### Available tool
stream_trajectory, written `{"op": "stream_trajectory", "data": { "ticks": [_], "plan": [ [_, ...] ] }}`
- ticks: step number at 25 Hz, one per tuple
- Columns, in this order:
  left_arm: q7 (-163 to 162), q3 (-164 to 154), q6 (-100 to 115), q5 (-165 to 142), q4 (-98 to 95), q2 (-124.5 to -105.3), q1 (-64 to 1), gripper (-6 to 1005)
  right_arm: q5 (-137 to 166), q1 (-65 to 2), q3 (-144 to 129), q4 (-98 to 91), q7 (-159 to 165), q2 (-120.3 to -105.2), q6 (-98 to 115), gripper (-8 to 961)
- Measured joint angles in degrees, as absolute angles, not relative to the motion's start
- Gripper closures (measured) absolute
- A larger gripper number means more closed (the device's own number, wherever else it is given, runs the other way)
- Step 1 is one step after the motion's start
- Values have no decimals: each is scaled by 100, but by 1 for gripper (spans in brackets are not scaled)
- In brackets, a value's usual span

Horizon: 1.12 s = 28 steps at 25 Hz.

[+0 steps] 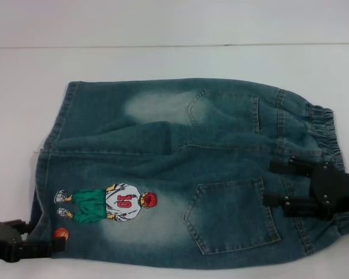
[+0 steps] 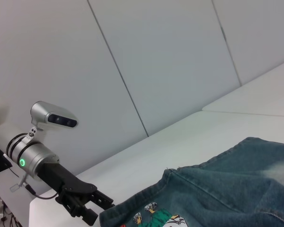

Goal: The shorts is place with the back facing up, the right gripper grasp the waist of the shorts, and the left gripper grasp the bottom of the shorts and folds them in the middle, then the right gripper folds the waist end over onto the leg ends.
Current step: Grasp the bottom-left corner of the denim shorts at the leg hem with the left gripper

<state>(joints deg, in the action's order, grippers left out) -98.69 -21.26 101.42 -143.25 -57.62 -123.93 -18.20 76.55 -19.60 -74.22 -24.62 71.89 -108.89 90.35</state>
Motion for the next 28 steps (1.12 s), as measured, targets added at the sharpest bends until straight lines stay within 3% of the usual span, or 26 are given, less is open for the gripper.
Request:
{"op": "stream_trajectory", "data": {
  "ticks": [13,19,28],
  "plan": [
    [-9871,-2131,10163,-14349,-5752,-12390,-1899,70,7655,-1937,-7347,-2495,7189,-10890,9039,11],
    [-9981,-2361,10049,-14396,-5850,-12403,-1909,215,7655,-1919,-7237,-2505,7189,-10889,9072,12],
    [-10094,-2415,9951,-14357,-5993,-12439,-1890,563,7654,-1816,-7022,-2505,7199,-10892,9108,12]
  ]
}}
